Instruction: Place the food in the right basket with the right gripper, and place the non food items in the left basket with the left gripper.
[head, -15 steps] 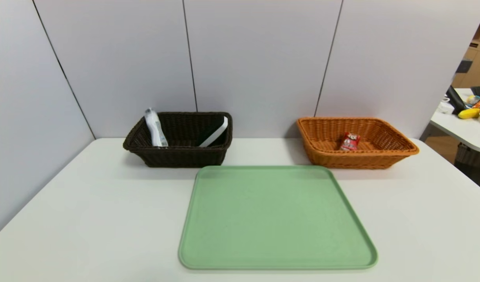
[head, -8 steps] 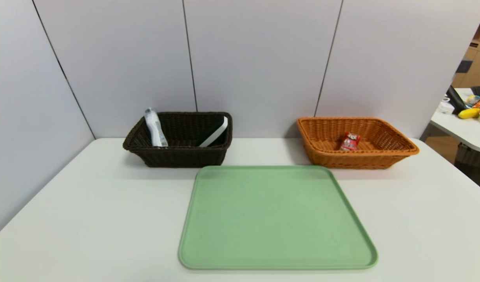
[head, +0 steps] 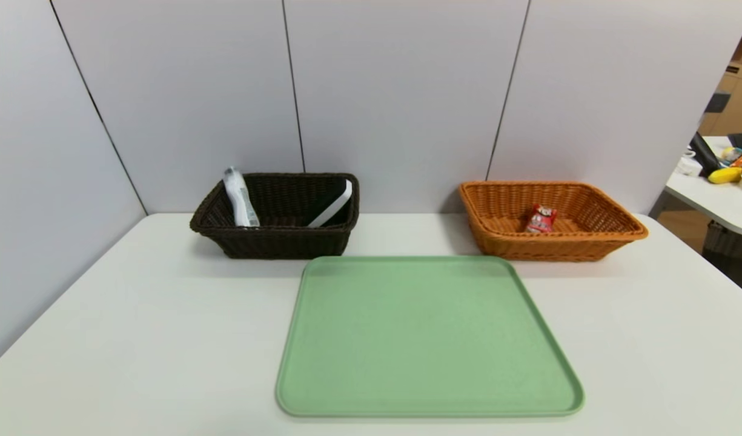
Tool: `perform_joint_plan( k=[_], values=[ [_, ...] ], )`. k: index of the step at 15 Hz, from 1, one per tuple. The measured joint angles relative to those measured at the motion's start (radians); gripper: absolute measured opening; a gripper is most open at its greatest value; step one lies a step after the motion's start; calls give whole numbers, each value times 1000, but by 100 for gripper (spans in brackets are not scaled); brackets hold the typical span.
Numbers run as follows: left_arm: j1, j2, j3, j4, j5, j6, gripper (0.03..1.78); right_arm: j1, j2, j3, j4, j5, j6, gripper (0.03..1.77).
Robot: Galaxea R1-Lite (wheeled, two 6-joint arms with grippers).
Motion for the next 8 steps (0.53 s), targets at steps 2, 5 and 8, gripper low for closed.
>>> perform_joint_plan(
  k=[2,5,8],
  values=[
    [0,0,1,33,-10,-5,169,0,0,2,74,12,-1,170],
    [0,0,1,62,-59,-7,169,0,0,2,181,48,2,170],
    [-1,0,1,103,-83,-13,169,0,0,3,208,52,9,170]
  ],
)
